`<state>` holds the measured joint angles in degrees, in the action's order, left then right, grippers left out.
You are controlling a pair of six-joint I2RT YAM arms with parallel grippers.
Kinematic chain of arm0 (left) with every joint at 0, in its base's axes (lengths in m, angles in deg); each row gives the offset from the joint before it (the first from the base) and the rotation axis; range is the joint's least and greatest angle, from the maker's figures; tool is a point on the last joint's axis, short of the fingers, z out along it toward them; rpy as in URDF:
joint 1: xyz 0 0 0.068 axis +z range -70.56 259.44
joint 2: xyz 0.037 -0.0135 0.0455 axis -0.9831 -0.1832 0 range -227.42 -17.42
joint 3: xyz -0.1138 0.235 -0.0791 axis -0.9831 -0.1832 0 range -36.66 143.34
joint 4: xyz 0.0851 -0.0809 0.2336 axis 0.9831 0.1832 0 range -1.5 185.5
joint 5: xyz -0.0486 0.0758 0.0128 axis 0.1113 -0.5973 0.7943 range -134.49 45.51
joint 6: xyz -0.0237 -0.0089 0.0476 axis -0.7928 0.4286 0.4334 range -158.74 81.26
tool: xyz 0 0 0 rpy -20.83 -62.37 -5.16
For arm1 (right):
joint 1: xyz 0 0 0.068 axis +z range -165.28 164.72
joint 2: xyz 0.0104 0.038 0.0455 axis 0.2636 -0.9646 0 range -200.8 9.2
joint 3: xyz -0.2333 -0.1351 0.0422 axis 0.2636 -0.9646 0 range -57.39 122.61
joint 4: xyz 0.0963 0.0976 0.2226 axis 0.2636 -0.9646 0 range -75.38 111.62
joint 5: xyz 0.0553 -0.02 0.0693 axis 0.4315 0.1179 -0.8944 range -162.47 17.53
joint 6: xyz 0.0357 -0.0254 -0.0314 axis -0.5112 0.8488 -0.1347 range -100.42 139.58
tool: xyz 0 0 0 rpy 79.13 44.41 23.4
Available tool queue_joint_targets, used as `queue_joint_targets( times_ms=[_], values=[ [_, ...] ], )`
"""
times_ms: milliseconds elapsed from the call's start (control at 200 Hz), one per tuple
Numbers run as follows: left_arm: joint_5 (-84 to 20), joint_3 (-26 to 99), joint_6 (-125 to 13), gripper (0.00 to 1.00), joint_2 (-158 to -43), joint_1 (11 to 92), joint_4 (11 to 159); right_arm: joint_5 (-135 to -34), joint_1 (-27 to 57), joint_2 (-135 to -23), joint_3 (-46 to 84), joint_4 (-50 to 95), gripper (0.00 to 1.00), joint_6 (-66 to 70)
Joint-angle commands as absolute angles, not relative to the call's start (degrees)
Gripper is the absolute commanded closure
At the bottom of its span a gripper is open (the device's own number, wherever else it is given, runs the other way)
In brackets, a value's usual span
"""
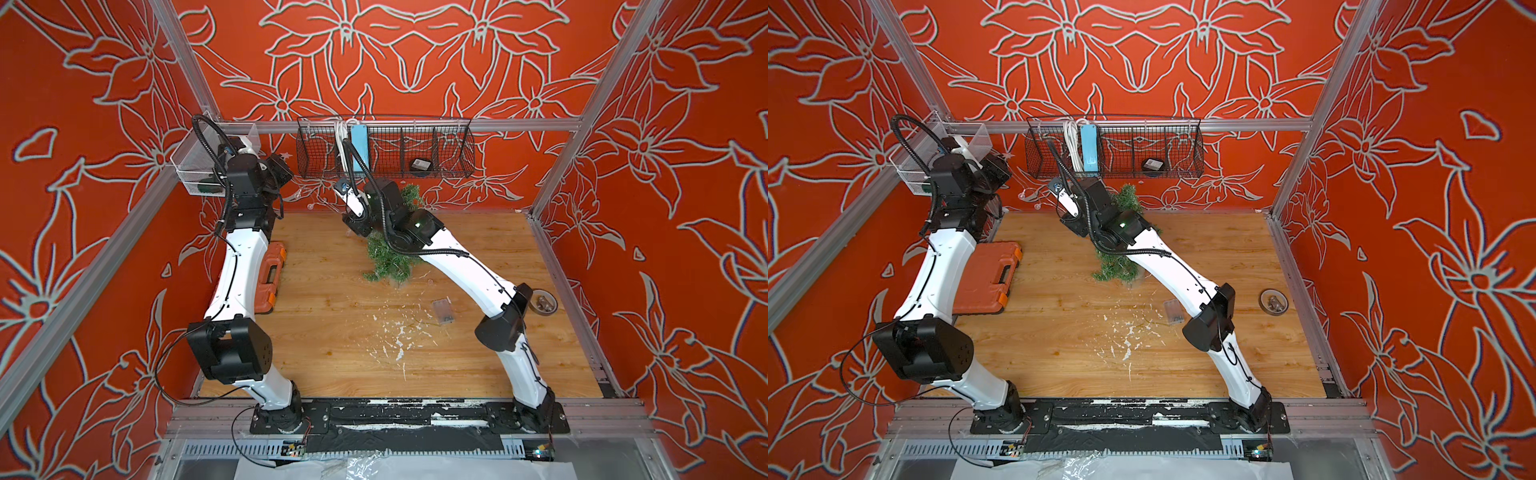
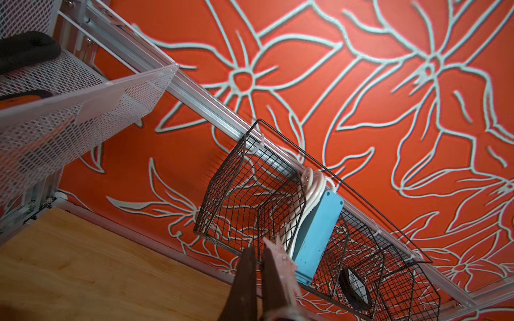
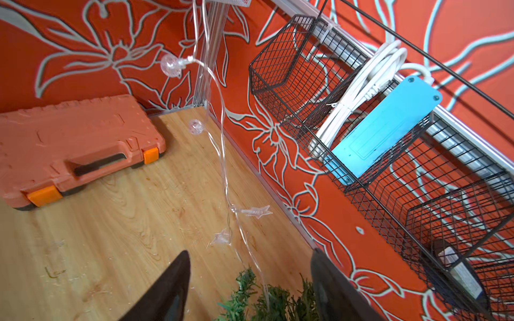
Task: Remove string lights from the small christmas tree
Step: Remove the light string from the Christmas tree.
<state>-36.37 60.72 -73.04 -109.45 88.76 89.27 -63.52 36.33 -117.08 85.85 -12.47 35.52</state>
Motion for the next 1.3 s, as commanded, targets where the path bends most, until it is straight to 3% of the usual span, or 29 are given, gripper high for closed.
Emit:
queue_joint_targets(
  times_ms=[0, 295, 701, 1111, 1206, 1296],
  values=[
    [-34.1, 62.2, -72.9, 1.0, -107.4, 88.7, 87.3, -61.7, 37.0, -119.5, 89.0, -14.5, 0.39, 38.3],
    [-30.8, 62.5, -73.4, 1.0, -105.0, 88.6, 85.9, -60.5, 37.4, -123.0, 91.4, -14.8, 0.37, 40.1],
    [-27.6, 62.3, -74.2, 1.0, -101.5, 88.5, 85.2, -57.5, 37.4, -125.5, 93.9, -12.5, 0.46, 40.4],
    [-24.7, 62.2, -75.6, 1.0, -101.0, 88.6, 84.4, -56.3, 36.5, -129.0, 97.4, -8.3, 0.48, 41.1],
    [-24.2, 62.1, -75.7, 1.0, -100.8, 88.5, 84.4, -57.6, 36.1, -129.4, 98.3, -7.3, 0.54, 41.0],
    [-23.8, 61.9, -75.7, 1.0, -100.5, 88.4, 84.4, -58.1, 35.8, -129.8, 98.7, -6.5, 0.67, 40.9]
  ],
)
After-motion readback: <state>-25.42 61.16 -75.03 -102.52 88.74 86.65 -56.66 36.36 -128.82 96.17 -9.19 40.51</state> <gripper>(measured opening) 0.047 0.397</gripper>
